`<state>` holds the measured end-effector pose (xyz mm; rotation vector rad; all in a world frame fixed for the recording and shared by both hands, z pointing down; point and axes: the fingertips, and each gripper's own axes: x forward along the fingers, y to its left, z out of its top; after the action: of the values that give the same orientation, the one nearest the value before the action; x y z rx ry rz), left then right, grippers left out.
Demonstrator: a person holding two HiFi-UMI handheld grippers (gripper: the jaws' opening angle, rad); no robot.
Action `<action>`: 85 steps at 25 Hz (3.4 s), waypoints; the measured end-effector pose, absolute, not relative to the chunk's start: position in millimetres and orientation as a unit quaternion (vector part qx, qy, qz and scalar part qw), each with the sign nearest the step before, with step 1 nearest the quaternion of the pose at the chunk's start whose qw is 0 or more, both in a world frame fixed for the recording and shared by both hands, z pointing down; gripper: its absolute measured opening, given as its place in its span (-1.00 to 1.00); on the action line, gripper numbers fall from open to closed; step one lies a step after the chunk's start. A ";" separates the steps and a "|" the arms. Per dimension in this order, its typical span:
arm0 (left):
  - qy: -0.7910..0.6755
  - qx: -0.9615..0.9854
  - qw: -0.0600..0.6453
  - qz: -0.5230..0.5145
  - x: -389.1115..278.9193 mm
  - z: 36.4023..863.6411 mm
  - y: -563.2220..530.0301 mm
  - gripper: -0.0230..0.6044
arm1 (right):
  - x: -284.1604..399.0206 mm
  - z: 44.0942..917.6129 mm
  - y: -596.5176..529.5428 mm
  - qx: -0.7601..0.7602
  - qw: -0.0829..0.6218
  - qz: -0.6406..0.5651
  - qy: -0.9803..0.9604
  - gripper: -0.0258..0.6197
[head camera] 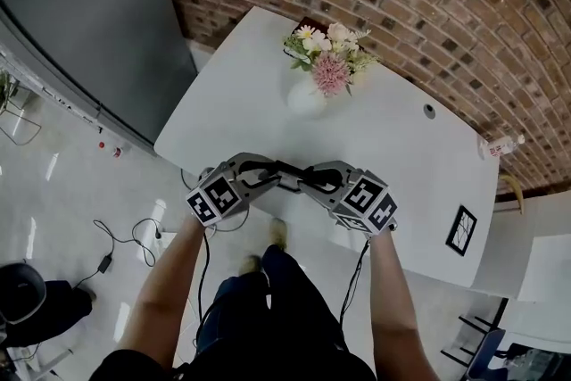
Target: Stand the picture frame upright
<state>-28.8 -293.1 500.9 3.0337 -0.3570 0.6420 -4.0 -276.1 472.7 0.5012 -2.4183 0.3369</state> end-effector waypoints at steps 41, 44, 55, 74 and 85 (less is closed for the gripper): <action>-0.136 0.968 0.079 0.196 -8.8 513.4 -365.8 -0.60 | 50.0 490.7 -362.0 0.325 0.119 0.231 -0.909 -0.61; -0.144 0.967 0.075 0.197 -5.2 513.6 -375.7 -0.60 | 53.6 490.5 -371.8 0.338 0.119 0.223 -0.907 -0.61; -0.172 0.963 0.072 0.194 0.7 516.1 -409.9 -0.56 | 59.7 488.5 -402.1 0.382 0.121 0.164 -0.901 -0.62; -0.248 0.947 0.083 0.186 2.9 521.2 -458.1 -0.47 | 64.8 492.4 -434.9 0.449 0.115 0.123 -0.877 -0.62; -0.282 0.940 0.083 0.175 1.8 520.9 -472.6 -0.45 | 65.5 493.0 -443.3 0.478 0.114 0.108 -0.864 -0.62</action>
<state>1.8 -472.6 520.9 2.8053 -0.8404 0.5217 65.5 -443.3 493.0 1.4028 -2.5326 0.3165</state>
